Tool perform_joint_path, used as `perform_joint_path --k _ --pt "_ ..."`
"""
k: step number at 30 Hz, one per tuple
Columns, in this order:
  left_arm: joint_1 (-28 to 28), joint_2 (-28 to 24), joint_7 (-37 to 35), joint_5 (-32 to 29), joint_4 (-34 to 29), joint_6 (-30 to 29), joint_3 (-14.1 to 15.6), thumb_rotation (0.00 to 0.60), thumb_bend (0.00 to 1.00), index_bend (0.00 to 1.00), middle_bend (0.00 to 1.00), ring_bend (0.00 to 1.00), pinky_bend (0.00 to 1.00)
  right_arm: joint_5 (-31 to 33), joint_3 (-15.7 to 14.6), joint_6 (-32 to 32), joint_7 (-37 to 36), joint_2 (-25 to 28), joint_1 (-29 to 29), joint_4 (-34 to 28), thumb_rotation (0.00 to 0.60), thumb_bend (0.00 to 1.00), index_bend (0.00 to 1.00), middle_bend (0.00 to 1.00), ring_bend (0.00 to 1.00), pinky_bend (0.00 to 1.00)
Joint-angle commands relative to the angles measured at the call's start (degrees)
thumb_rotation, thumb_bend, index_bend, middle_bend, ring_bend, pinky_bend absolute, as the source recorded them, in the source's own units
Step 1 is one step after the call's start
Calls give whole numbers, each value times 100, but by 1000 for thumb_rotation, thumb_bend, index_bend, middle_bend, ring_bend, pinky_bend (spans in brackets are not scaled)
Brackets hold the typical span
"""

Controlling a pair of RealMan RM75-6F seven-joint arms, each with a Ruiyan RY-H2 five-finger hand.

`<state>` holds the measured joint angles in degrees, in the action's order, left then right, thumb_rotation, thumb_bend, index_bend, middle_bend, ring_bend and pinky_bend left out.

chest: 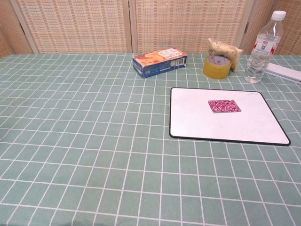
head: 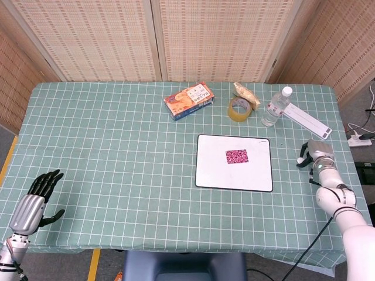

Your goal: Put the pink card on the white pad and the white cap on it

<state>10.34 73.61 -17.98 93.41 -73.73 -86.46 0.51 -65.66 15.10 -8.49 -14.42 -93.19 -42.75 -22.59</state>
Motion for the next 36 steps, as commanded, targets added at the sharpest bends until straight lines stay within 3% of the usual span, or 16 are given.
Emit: perform_joint_path --k 1,8,15,18,20,29,36 --pt "3 -11 -25 16 -5 -5 11 600 168 0 0 0 0 8 37 -147 17 175 -3 -272 600 192 595 880 731 614" --pt "-16 -47 -57 78 -36 -95 33 600 168 0 0 0 0 131 75 -632 324 777 -94 -1612 600 200 594 880 731 614" --pt "-32 -76 -62 110 -83 -148 46 600 169 0 0 0 0 758 -40 -1277 1282 1106 -392 -3024 600 213 595 880 731 614" --pt "-33 -81 -63 114 -89 -152 49 600 169 0 0 0 0 976 -88 -1383 1488 1103 -456 -3162 600 217 594 884 734 614" --pt "-49 -84 -85 106 -88 -206 29 600 169 0 0 0 0 1422 -201 -1519 1956 969 -717 -3364 600 217 595 888 738 614" --pt "-61 -89 -244 46 -35 -232 -10 600 169 0 0 0 0 3278 -779 -1867 3172 425 -1380 -3192 600 223 594 889 739 614" --pt "-55 -101 -344 10 15 -207 -24 600 168 0 0 0 0 3860 -959 -2008 3531 250 -1638 -3216 600 225 595 889 739 614"
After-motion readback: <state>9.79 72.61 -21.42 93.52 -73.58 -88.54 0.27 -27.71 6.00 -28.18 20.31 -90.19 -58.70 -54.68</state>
